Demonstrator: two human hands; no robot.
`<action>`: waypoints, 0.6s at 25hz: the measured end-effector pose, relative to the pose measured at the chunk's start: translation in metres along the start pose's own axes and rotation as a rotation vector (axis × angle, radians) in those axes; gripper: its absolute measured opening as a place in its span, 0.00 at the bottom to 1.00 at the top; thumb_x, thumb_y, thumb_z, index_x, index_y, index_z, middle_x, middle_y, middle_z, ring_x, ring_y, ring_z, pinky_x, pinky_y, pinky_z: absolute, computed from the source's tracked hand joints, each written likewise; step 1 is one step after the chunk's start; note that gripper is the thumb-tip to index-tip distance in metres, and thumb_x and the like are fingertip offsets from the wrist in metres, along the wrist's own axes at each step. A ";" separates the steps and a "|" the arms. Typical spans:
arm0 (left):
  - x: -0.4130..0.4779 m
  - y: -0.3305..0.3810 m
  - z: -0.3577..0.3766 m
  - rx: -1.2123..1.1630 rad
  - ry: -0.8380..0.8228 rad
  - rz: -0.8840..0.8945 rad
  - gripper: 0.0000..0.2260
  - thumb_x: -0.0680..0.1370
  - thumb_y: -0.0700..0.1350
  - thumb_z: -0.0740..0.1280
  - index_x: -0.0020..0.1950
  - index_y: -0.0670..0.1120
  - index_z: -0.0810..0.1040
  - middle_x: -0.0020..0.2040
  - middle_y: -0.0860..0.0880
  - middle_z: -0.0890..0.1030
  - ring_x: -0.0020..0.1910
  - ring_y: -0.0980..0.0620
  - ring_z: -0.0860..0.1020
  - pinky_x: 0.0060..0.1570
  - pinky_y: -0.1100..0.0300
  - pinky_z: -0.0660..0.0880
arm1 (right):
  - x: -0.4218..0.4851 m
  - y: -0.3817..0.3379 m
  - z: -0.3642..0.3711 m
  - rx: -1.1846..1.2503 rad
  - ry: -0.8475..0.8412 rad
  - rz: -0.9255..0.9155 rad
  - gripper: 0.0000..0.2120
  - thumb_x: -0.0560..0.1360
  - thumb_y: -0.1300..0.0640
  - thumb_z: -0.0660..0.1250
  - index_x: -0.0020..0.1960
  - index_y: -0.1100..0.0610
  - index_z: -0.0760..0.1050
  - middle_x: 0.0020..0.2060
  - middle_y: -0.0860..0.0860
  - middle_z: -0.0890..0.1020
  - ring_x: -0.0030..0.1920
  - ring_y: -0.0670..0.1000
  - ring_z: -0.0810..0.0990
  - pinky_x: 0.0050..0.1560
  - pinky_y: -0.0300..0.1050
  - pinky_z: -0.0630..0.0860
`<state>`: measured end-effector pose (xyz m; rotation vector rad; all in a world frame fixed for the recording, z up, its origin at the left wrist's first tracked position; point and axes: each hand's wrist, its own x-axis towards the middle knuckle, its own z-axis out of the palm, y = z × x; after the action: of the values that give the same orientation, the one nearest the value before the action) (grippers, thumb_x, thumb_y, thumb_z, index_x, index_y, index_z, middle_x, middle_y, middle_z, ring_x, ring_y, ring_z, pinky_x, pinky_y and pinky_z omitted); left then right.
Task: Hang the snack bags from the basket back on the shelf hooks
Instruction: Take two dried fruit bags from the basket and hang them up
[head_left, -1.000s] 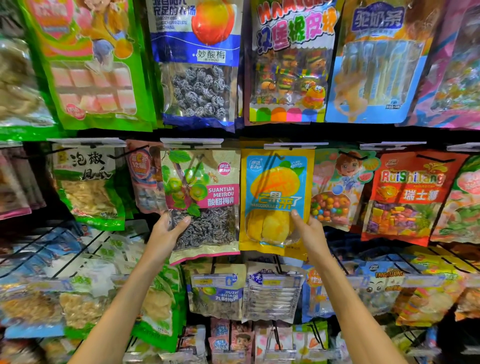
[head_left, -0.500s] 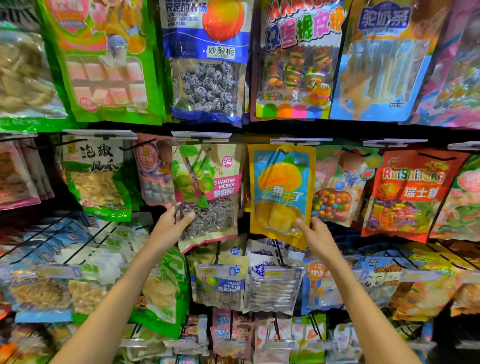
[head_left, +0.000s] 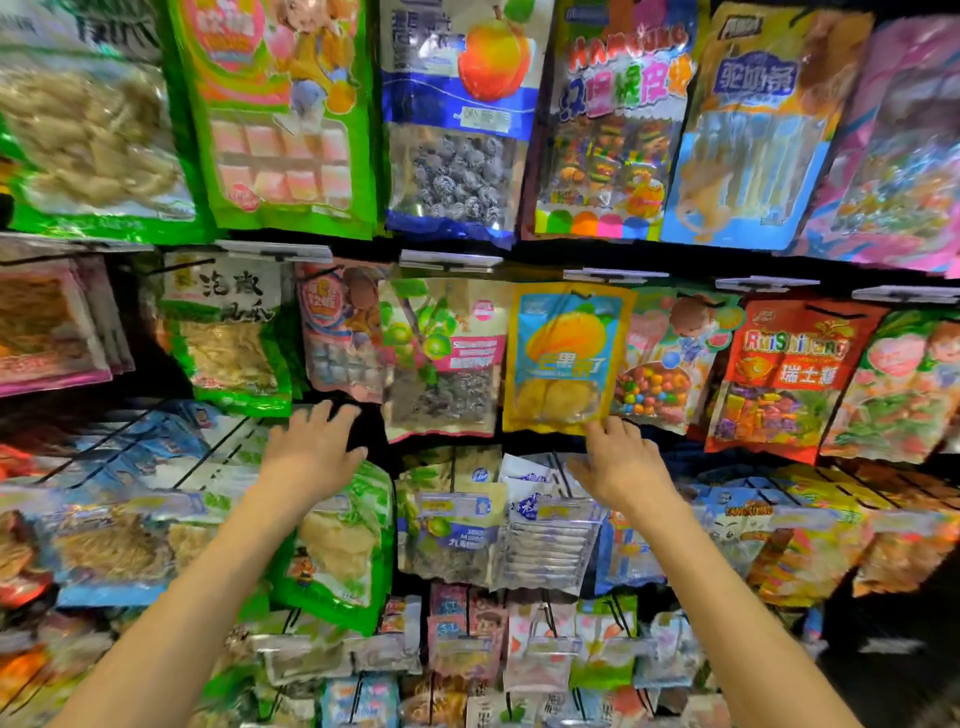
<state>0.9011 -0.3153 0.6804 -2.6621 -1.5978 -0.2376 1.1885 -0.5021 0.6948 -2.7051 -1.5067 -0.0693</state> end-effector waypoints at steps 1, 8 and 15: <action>-0.012 -0.008 -0.006 0.058 -0.020 0.021 0.26 0.81 0.59 0.59 0.77 0.54 0.58 0.76 0.47 0.63 0.72 0.41 0.65 0.65 0.43 0.69 | -0.007 -0.013 -0.003 -0.020 0.005 -0.024 0.27 0.81 0.42 0.60 0.72 0.57 0.62 0.71 0.58 0.65 0.72 0.61 0.62 0.68 0.61 0.67; -0.128 -0.111 -0.034 0.091 0.019 -0.089 0.25 0.79 0.61 0.60 0.73 0.51 0.64 0.71 0.45 0.68 0.70 0.41 0.67 0.63 0.44 0.68 | -0.073 -0.153 -0.007 -0.044 0.003 -0.271 0.27 0.80 0.41 0.59 0.73 0.56 0.64 0.72 0.58 0.66 0.73 0.61 0.63 0.69 0.59 0.66; -0.277 -0.263 -0.036 0.118 -0.064 -0.328 0.22 0.79 0.60 0.61 0.69 0.50 0.68 0.67 0.45 0.72 0.67 0.39 0.69 0.61 0.42 0.69 | -0.156 -0.320 0.018 0.026 -0.031 -0.569 0.26 0.79 0.42 0.61 0.72 0.54 0.65 0.69 0.56 0.69 0.71 0.59 0.65 0.68 0.58 0.68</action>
<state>0.5377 -0.4368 0.6615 -2.3335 -1.9954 -0.0617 0.8348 -0.4656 0.6728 -2.1770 -2.2120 -0.0250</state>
